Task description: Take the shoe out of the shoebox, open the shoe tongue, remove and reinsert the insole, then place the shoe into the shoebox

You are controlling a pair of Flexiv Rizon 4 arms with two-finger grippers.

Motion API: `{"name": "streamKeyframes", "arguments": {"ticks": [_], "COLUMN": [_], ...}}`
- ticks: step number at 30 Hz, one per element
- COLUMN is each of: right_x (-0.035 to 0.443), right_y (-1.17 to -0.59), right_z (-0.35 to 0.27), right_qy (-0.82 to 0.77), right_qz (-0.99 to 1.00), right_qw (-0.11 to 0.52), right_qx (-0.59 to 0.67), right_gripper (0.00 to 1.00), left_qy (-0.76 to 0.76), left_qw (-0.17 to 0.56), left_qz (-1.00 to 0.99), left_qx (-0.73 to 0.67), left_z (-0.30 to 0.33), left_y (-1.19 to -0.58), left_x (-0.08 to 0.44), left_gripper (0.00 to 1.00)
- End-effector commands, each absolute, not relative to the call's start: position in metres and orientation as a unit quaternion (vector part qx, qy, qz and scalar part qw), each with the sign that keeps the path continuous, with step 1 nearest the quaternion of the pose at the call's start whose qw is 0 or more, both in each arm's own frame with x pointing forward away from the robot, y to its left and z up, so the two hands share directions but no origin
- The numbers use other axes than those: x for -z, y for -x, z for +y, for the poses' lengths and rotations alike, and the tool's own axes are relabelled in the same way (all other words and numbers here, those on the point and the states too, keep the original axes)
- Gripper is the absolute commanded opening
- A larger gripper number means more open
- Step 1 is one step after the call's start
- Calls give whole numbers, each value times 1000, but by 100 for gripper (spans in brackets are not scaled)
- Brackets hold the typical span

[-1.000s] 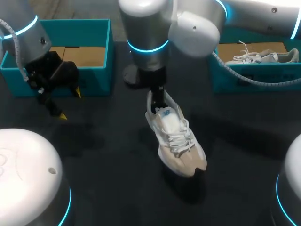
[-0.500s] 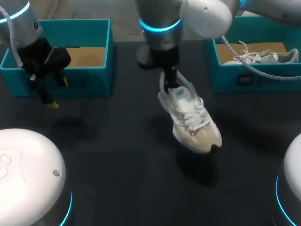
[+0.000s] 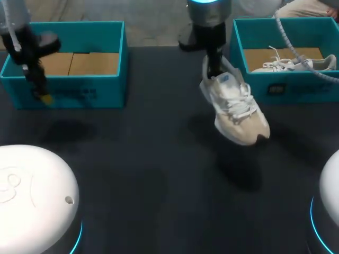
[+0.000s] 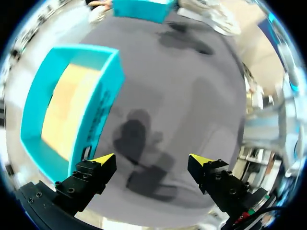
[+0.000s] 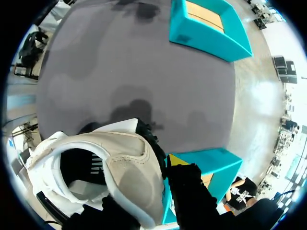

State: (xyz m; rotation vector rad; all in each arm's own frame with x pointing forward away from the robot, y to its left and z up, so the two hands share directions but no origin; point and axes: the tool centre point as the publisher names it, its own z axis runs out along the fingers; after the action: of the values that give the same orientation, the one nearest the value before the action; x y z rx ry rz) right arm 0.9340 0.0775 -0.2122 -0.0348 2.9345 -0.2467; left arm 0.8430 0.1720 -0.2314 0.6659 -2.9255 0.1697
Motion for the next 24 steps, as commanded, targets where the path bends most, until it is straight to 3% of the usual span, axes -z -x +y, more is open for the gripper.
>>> {"name": "streamKeyframes", "arguments": {"ticks": [1,9,23,24], "right_x": [200,186,186,186], "right_y": [-952,-970,-970,-970], "right_z": [59,46,46,46], "right_qy": [-1,-4,-4,-4], "right_qz": [993,993,993,993], "right_qw": [88,93,93,93], "right_qx": [77,79,79,79], "right_gripper": [0,0,0,0], "left_qy": [-369,-485,-485,-511], "left_qw": [76,46,46,69], "left_qz": [-925,-873,-873,-856], "left_qx": [-47,-19,-19,-22], "left_z": [190,218,218,220], "left_y": [-848,-855,-855,-861], "left_x": [224,207,207,207], "left_gripper": [100,100,100,100]}}
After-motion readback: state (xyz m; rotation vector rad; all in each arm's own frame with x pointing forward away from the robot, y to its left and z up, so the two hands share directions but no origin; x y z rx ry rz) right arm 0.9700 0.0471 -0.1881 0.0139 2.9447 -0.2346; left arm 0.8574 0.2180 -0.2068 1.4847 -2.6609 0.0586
